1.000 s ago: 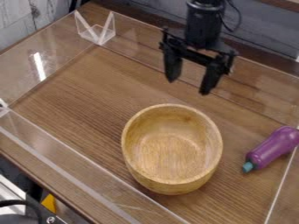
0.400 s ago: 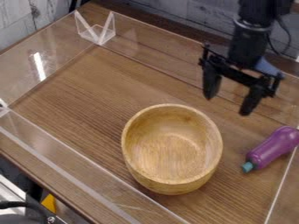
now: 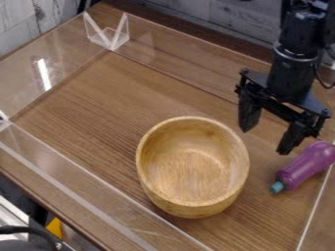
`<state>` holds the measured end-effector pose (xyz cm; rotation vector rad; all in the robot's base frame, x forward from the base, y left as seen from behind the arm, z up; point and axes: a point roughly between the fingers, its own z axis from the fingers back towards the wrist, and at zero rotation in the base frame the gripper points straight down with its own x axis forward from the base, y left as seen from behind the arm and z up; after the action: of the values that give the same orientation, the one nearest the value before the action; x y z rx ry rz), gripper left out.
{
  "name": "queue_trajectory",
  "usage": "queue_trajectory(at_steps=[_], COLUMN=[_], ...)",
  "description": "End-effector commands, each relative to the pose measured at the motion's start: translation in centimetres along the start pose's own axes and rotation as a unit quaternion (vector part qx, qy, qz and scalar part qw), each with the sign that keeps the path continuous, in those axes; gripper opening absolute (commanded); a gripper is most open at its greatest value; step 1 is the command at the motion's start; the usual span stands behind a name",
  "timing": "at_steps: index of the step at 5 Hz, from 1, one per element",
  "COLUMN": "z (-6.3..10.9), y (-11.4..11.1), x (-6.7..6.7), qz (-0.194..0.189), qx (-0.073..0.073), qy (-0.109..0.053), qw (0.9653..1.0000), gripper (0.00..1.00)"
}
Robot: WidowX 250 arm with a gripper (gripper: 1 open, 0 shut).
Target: Put the purple eggplant in the brown bowl
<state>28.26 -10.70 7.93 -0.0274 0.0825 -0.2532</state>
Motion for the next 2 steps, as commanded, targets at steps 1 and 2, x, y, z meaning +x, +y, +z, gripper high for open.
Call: queue_trajectory(at_steps=[1,2], z=[0.9,1.1], y=[0.1,-1.1], x=[0.2,0.5], qz=[-0.027,-0.007], qx=[-0.005,-0.009], qy=[-0.028,-0.032], qw=[0.9993,0.9994], gripper=[1.0,1.0])
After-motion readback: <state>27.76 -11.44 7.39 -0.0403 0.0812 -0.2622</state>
